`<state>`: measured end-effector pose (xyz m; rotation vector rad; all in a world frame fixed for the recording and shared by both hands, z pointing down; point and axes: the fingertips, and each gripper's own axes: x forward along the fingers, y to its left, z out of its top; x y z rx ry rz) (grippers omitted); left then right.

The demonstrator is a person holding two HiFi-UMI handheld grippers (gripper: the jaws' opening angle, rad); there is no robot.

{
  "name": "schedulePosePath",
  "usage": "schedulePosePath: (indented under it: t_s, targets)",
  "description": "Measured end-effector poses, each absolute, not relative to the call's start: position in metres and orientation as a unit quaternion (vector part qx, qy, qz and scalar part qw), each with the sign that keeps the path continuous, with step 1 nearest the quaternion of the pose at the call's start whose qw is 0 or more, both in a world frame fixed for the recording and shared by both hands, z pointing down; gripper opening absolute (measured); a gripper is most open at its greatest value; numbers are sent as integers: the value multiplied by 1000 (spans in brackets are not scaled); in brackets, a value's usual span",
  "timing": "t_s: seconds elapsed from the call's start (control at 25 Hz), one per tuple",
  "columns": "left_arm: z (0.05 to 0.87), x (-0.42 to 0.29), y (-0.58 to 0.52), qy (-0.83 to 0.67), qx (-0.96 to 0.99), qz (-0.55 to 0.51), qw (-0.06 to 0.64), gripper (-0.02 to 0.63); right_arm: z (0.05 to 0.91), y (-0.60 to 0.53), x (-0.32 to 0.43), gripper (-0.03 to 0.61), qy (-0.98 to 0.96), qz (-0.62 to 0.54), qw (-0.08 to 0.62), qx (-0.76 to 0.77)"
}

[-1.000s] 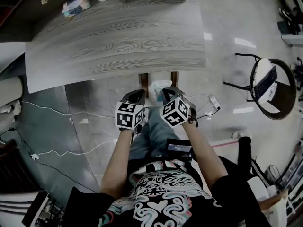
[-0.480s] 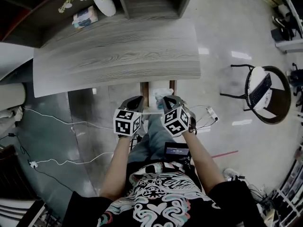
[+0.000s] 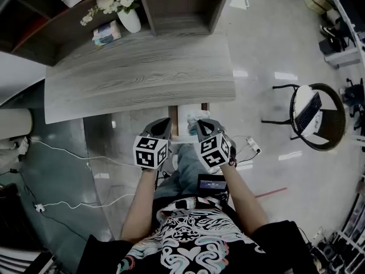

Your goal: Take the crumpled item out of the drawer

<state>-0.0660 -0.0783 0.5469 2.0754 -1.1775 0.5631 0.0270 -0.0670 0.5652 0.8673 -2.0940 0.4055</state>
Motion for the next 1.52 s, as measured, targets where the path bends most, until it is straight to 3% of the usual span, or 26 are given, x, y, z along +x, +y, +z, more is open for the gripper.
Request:
schedulePosePath:
  t_s: [1.52]
  targets:
    - [371,-53,-56,-448,867,85,200,3,420,-18,45,9,-841,113,249,466]
